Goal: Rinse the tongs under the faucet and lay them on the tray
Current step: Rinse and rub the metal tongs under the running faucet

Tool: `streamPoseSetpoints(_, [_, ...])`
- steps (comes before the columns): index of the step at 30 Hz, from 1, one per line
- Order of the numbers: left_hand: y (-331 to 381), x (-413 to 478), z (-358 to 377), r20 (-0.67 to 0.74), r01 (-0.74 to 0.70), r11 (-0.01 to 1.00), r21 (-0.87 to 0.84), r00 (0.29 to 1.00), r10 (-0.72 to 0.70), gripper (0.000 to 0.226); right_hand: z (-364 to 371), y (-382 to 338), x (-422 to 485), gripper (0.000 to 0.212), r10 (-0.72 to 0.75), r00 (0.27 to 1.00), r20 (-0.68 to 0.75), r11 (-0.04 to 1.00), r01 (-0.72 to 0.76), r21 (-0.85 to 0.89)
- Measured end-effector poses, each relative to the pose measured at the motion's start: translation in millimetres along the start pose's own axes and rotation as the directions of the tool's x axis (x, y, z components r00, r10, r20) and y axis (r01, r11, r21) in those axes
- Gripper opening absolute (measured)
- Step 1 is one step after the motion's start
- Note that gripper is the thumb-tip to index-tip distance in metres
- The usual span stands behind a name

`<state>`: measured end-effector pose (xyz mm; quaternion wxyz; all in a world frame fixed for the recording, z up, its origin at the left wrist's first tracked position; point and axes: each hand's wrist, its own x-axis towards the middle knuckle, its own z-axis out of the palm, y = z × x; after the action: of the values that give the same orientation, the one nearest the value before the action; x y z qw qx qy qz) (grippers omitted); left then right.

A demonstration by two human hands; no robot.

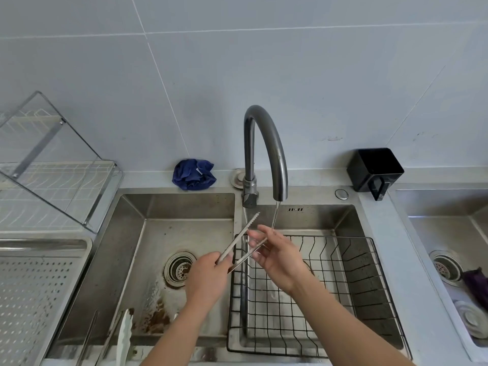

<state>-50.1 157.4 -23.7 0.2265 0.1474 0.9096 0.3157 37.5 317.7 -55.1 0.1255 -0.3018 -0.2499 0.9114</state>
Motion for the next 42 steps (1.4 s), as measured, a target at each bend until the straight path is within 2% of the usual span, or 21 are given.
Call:
streamPoseSetpoints(1, [2.3,0.5,0.6,0.101,0.084,0.979,-0.184,0.993,-0.066,0.038,0.9,0.7,-0.3,0.026,-0.001,1.000,-0.016,1.000,0.001,0.009])
streamPoseSetpoints(3, [5.5,-1.9,1.9,0.341,0.314,0.835,-0.452,0.926,-0.163,0.029,6.2,-1.0,1.6,0.039,0.004,0.996,-0.090,1.000,-0.004,-0.003])
streamPoseSetpoints(5, [4.9,-5.1,5.8,0.456,0.433,0.723,-0.539,0.871,-0.182,0.024,11.0,-3.7,5.3,0.046,0.022,0.994,-0.111,0.999,-0.017,0.049])
streamPoseSetpoints(7, [5.1,-5.6,10.9,0.492,0.485,0.632,-0.604,0.851,-0.183,0.020,14.3,-5.7,6.3,0.033,0.003,0.999,-0.048,0.997,0.001,0.082])
streamPoseSetpoints(9, [6.7,-5.7,15.7,0.508,0.510,0.590,-0.626,0.841,-0.187,0.022,15.3,-4.5,4.9,0.020,-0.010,1.000,0.022,1.000,0.011,-0.017])
streamPoseSetpoints(12, [4.4,-6.2,19.0,0.525,0.521,0.584,-0.622,0.831,-0.183,0.027,17.0,-3.6,3.9,0.034,0.040,0.999,-0.033,0.945,-0.049,-0.323])
streamPoseSetpoints(14, [2.8,-8.8,22.3,0.525,0.505,0.611,-0.610,0.835,-0.165,0.029,18.5,-11.2,7.9,0.043,0.020,0.990,-0.141,0.912,-0.076,-0.402])
streamPoseSetpoints(17, [11.6,-11.4,28.5,0.513,0.486,0.619,-0.617,0.845,-0.151,0.029,21.3,-17.2,11.0,0.028,-0.032,0.980,-0.199,0.952,-0.031,-0.306])
streamPoseSetpoints(19, [21.4,-9.2,32.8,0.518,0.498,0.595,-0.631,0.842,-0.154,0.028,24.2,-3.9,3.5,0.011,-0.050,0.992,-0.112,0.971,0.022,-0.240])
streamPoseSetpoints(20, [25.4,-7.4,34.4,0.520,0.506,0.584,-0.635,0.839,-0.162,0.027,23.0,4.8,-0.7,0.007,-0.064,0.996,-0.065,0.955,0.043,-0.292])
streamPoseSetpoints(22, [29.3,-6.1,37.8,0.528,0.513,0.592,-0.621,0.832,-0.167,0.023,22.5,6.9,-5.3,0.018,-0.087,0.996,-0.011,0.871,0.070,-0.486])
streamPoseSetpoints(23, [29.1,-8.4,39.7,0.535,0.508,0.603,-0.615,0.831,-0.154,0.022,23.5,-1.5,-2.7,0.026,-0.104,0.994,-0.028,0.853,0.075,-0.517])
streamPoseSetpoints(24, [27.8,-11.1,41.6,0.539,0.498,0.618,-0.609,0.831,-0.138,0.021,25.3,-14.5,0.6,0.032,-0.117,0.990,-0.079,0.875,0.065,-0.480])
streamPoseSetpoints(26, [24.6,-16.2,45.2,0.538,0.481,0.648,-0.591,0.833,-0.128,0.023,25.7,-40.0,6.8,0.036,-0.128,0.971,-0.204,0.959,0.068,-0.275])
streamPoseSetpoints(28, [25.3,-16.3,47.9,0.530,0.471,0.655,-0.591,0.839,-0.124,0.030,27.2,-45.8,4.5,0.042,-0.092,0.973,-0.210,0.995,0.082,-0.056])
streamPoseSetpoints(30, [30.1,-12.0,50.1,0.501,0.448,0.647,-0.617,0.858,-0.116,0.040,28.2,-25.9,-4.6,0.050,-0.049,0.988,-0.147,0.997,0.056,0.047])
streamPoseSetpoints(34, [31.6,-10.7,55.6,0.448,0.403,0.606,-0.685,0.890,-0.086,0.047,27.1,-13.5,-9.0,0.051,-0.010,0.993,-0.114,1.000,0.013,0.027])
streamPoseSetpoints(36, [27.7,-14.1,57.8,0.412,0.370,0.610,-0.701,0.908,-0.077,0.044,30.8,-35.2,-1.7,0.051,-0.064,0.986,-0.155,0.997,0.070,0.032])
streamPoseSetpoints(39, [29.3,-18.3,63.0,0.190,0.187,0.751,-0.633,0.978,-0.084,0.043,38.3,-50.8,4.7,0.049,-0.139,0.959,-0.247,0.981,0.167,0.096])
streamPoseSetpoints(41, [35.9,-17.8,63.4,-0.012,0.040,0.876,-0.480,0.999,-0.052,0.041,40.9,-34.9,4.1,0.046,-0.111,0.962,-0.250,0.986,0.137,0.092])
streamPoseSetpoints(42, [38.2,-17.9,61.3,-0.097,-0.010,0.922,-0.387,0.995,-0.030,0.041,41.0,-24.9,1.1,0.045,-0.096,0.967,-0.238,0.994,0.106,0.032])
